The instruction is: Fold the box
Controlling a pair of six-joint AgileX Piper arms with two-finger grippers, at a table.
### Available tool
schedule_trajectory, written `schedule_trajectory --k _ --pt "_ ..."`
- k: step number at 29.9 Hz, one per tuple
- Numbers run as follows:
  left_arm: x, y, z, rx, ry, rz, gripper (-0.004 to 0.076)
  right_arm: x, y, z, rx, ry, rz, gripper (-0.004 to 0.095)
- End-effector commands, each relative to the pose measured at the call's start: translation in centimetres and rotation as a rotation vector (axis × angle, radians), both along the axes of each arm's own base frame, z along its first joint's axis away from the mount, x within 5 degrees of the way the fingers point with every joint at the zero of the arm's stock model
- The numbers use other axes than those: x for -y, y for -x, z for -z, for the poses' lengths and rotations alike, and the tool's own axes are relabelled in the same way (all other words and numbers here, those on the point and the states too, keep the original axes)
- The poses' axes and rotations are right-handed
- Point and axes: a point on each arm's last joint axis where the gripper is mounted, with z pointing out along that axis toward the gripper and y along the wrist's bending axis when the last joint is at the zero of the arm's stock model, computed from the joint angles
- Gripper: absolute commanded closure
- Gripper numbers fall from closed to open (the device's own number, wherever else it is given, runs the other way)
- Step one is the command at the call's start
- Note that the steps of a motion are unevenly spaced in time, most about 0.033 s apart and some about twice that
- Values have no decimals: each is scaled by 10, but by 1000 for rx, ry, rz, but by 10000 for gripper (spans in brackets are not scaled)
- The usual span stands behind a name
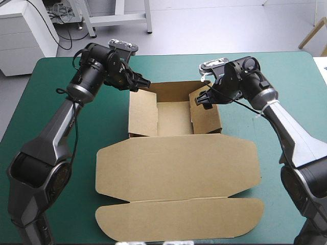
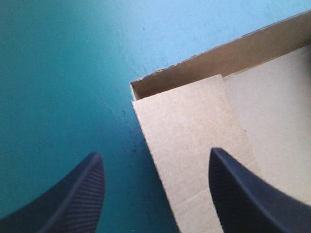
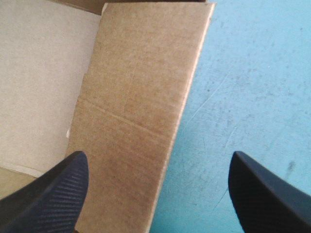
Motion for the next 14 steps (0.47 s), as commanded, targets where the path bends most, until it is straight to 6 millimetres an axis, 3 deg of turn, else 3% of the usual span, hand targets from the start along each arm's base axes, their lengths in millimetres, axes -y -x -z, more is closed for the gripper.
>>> schedule_trajectory --k 1,3,8,14 --pt "-15 33 -53 102 14 15 352 10 19 -50 164 -28 -14 183" --pt "-19 39 -61 127 7 28 432 11 23 -56 179 -33 -13 183" --pt "-29 60 -86 195 10 57 736 12 27 -60 176 -47 -5 183" --pt "-44 92 -103 234 6 80 734 10 28 -59 158 -78 1 183"
